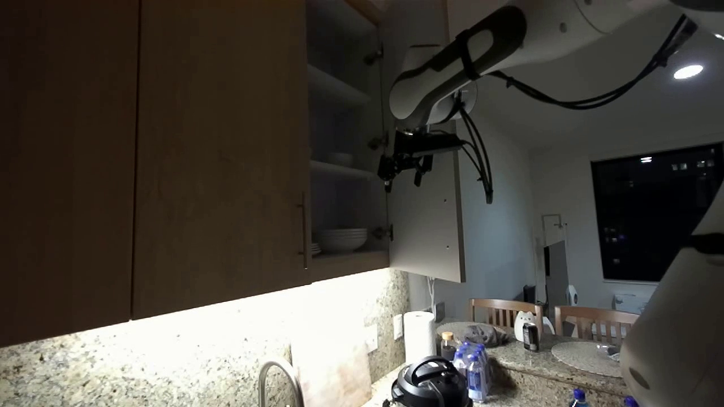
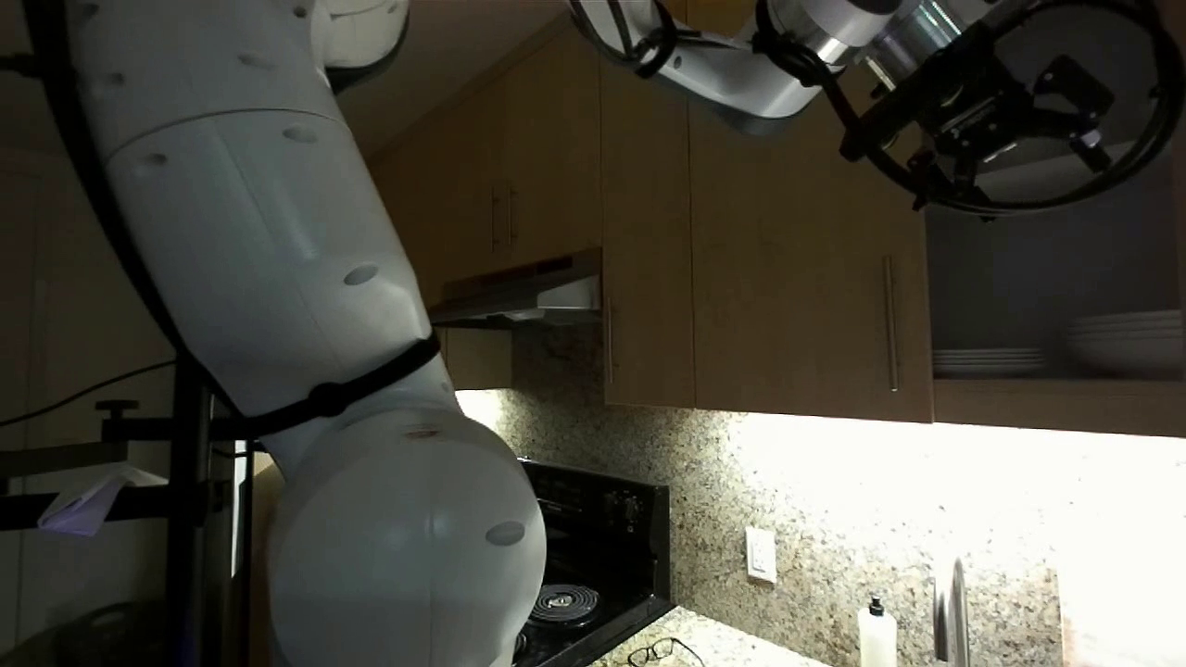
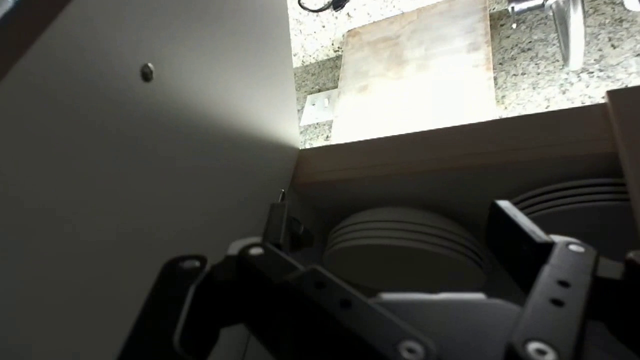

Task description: Open the third cabinet door from the right

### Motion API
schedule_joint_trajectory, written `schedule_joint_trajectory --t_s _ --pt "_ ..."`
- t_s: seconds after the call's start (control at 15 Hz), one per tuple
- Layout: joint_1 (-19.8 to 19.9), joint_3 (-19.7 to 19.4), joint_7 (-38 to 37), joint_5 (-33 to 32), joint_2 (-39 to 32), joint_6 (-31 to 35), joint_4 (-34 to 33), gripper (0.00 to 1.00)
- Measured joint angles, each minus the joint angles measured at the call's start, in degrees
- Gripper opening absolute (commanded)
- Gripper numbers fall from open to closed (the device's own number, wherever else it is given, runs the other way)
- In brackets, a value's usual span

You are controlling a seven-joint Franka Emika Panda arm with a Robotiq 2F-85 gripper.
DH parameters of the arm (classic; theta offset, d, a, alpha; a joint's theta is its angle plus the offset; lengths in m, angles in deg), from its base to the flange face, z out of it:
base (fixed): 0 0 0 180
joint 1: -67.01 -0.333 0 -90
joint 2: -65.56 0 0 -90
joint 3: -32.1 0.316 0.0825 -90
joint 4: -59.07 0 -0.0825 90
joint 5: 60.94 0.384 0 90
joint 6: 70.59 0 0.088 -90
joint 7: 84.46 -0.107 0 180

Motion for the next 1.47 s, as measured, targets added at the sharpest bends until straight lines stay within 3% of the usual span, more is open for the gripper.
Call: schedule_joint_trajectory --t_s 0.33,1.07,1.47 --pt "0.5 -2.7 -1.4 0.0 -4.2 0.0 -3.6 1.00" --pt "1.3 -7.0 -3.5 0.6 -4.6 0.4 -4.1 1.00" --pt "5.8 -7.8 -16.1 -0.6 -7.8 14.3 -4.0 1.00"
